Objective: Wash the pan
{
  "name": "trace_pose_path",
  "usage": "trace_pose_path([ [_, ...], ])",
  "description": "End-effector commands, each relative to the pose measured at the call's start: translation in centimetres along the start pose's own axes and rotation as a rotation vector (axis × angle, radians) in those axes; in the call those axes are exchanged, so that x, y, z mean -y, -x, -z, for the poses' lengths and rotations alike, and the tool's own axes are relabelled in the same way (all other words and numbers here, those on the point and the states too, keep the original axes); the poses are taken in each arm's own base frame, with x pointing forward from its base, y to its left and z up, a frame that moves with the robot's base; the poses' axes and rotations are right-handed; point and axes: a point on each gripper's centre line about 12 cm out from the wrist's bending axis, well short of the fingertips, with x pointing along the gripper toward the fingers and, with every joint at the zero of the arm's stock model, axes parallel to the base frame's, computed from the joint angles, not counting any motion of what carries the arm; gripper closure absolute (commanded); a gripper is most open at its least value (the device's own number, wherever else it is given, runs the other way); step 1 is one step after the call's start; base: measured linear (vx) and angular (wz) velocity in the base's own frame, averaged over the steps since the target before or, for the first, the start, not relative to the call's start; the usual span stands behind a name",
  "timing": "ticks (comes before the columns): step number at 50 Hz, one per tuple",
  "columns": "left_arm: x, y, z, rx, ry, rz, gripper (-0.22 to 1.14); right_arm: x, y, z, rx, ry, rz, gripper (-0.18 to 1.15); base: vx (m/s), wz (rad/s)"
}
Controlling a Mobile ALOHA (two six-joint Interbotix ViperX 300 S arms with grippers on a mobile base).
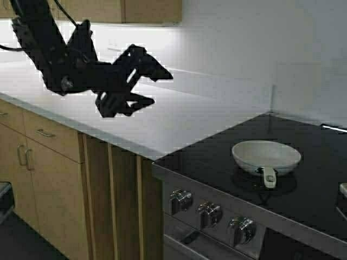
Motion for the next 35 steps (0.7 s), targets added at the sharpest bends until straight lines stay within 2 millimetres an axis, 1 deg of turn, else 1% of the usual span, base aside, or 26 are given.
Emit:
trace_pose_path([
  [1,-0.6,-2.0,1.6,-0.043,0.038,0.047,-0.1,0.0,-0.2,-0.4,0.009,0.0,-0.002,0.91,0.0,0.0],
  [5,-0.9,-3.1,3.2,-0.093,0.056,0.061,-0.1,0.0,-0.2,-0.3,0.008,0.0,-0.002,0.91,0.0,0.0],
  [7,-1.1,-3.7,4.4,-0.123,0.075,0.066,-0.1,0.0,-0.2,-0.4,0.009,0.0,-0.002,0.91,0.0,0.0],
  [16,-1.5,-6.3,7.5,-0.196,0.139,0.096,-0.1,0.0,-0.3,-0.2,0.003,0.0,-0.002,0.91,0.0,0.0],
  [24,-1.0,-8.5,9.6,-0.234,0.203,0.136,-0.1,-0.1,-0.3,-0.2,0.001,0.0,-0.004,0.91,0.0,0.0],
  [35,-1.0,-11.1,11.9,-0.295,0.297,0.158,-0.1,0.0,-0.3,-0.1,-0.009,-0.002,-0.002,0.91,0.0,0.0],
])
